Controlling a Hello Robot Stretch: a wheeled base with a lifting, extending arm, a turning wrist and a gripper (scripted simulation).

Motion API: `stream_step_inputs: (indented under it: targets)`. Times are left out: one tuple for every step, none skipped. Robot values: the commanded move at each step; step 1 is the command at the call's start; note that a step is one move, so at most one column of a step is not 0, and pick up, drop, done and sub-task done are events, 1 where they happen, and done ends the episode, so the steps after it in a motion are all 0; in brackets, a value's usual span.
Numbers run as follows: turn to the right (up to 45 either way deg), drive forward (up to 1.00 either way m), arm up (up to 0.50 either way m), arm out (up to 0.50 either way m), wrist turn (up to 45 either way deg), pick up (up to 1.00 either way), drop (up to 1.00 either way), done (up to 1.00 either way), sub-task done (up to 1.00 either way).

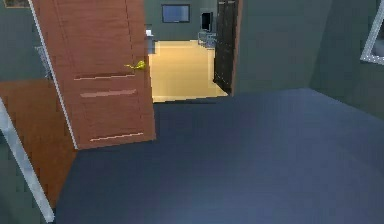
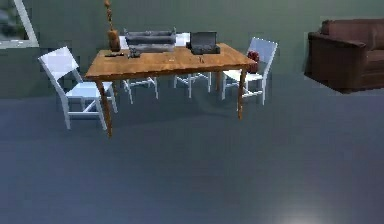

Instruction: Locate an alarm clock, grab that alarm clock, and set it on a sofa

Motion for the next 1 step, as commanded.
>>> stream_step_inputs:
  targets:
    - [3.0,0.0,0.0,0.0,0.0,0.0,0.0,0.0,0.0]
